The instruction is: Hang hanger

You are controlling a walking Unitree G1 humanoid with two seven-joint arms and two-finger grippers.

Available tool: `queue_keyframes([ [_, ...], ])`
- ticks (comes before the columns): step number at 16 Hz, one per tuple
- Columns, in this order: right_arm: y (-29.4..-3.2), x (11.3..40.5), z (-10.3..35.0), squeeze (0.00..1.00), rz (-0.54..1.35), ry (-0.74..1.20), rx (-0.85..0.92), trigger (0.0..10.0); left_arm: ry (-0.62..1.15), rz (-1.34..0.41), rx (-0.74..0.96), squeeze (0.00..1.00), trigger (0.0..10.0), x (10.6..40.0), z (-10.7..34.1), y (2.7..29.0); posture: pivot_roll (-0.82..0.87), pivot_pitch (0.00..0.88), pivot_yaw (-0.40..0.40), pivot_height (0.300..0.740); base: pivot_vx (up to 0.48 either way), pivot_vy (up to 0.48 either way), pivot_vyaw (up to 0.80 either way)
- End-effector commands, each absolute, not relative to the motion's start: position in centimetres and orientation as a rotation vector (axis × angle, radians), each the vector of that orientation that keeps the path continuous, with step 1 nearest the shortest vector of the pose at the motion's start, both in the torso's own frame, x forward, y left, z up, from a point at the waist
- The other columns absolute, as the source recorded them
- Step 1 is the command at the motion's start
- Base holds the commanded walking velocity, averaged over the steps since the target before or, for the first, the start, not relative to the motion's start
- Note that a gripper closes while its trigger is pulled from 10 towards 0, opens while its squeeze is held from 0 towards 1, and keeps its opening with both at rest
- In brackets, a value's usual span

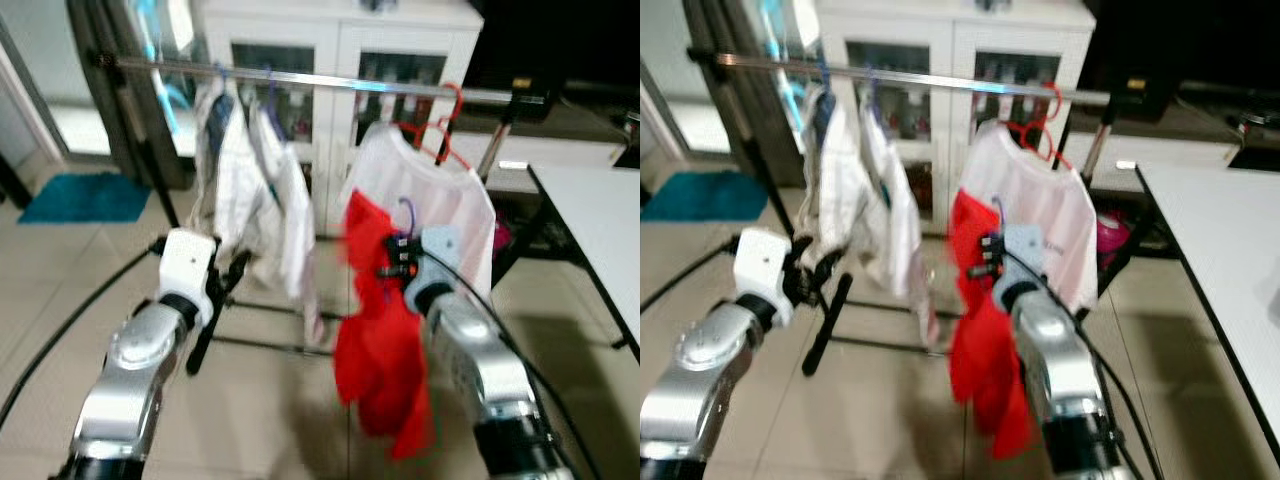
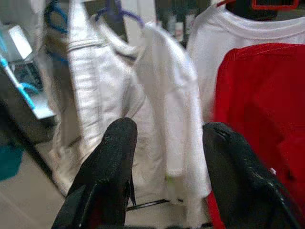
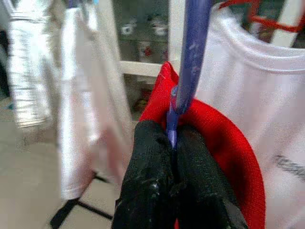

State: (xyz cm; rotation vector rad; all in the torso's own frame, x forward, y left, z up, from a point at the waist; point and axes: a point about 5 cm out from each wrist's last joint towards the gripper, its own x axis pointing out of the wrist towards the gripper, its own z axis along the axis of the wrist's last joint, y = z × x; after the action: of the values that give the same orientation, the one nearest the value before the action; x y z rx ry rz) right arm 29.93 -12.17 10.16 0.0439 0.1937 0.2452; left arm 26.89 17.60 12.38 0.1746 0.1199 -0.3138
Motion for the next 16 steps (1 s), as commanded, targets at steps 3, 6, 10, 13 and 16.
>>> queue_keyframes([
  [3, -13.07, 30.29, 10.9, 0.0, 0.213, 0.153, 0.033, 10.0, 0.115, -0.34, 0.174, 0.0, 10.0, 26.84, 12.38, 16.74, 0.04, 0.0, -0.023, 0.74, 0.337, 0.0, 0.0],
  [6, -12.78, 30.38, 11.08, 0.0, 0.225, 0.143, 0.013, 10.0, 0.112, -0.339, 0.174, 0.0, 10.0, 26.84, 12.43, 16.76, 0.04, 0.0, -0.025, 0.74, 0.34, 0.0, 0.0],
  [10, -12.85, 30.55, 11.17, 0.0, 0.225, 0.14, 0.001, 10.0, 0.11, -0.339, 0.174, 0.0, 10.0, 26.87, 12.42, 16.67, 0.04, 0.0, -0.029, 0.74, 0.337, 0.0, 0.4],
  [13, -12.96, 30.7, 11.3, 0.0, 0.207, 0.133, 0.01, 10.0, 0.109, -0.34, 0.176, 0.0, 10.0, 26.9, 12.43, 16.67, 0.04, 0.0, -0.03, 0.74, 0.339, 0.0, 0.17],
  [16, -13.03, 30.8, 11.37, 0.0, 0.205, 0.13, 0.011, 10.0, 0.107, -0.345, 0.183, 0.0, 10.0, 26.94, 12.45, 16.57, 0.04, 0.0, -0.032, 0.74, 0.339, 0.0, 0.0],
])
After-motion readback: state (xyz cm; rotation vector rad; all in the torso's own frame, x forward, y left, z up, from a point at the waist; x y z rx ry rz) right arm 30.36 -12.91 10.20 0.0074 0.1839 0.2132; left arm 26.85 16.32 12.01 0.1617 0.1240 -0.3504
